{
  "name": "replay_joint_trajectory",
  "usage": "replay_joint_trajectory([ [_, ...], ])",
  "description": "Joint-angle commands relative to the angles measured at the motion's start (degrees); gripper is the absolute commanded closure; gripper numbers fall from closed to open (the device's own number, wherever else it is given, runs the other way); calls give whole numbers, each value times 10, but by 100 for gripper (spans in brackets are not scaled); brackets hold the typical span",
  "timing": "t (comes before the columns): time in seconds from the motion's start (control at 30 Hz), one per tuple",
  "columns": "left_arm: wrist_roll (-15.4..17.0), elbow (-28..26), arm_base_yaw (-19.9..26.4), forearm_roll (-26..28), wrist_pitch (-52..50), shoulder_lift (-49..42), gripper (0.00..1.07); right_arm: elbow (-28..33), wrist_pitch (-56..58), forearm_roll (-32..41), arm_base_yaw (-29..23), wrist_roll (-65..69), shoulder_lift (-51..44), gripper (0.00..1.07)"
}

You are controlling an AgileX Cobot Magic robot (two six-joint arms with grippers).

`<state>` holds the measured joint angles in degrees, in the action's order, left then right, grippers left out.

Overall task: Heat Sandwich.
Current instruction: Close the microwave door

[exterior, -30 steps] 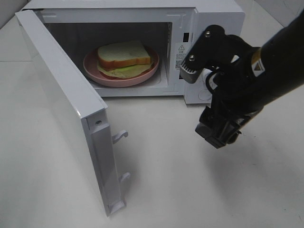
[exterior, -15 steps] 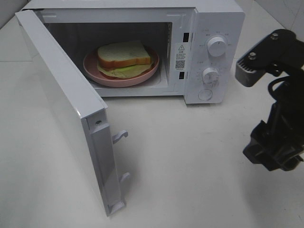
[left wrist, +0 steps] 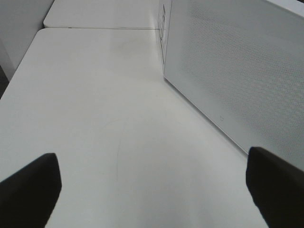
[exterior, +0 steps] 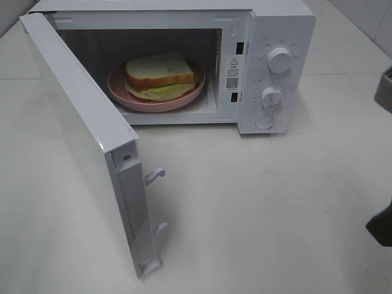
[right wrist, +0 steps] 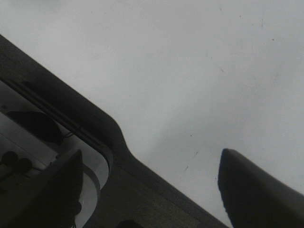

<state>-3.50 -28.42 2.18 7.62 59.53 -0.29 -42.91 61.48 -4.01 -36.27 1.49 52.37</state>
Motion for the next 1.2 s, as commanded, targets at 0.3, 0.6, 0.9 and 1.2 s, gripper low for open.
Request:
replay_joint_trajectory([
  [0.3,-2,1,0,3,-2,-15,7,6,43,1,69,21,-108,31],
  [0.6,-2,1,0,3,-2,-15,7,9,39,0,179,17,-199,31],
  [0.9,-2,1,0,3,-2,-15,7,97,4,-5,253,12,-350,31],
  [1.2,-2,1,0,3,-2,-15,7,139,-19,-4,284,2,-453,31],
])
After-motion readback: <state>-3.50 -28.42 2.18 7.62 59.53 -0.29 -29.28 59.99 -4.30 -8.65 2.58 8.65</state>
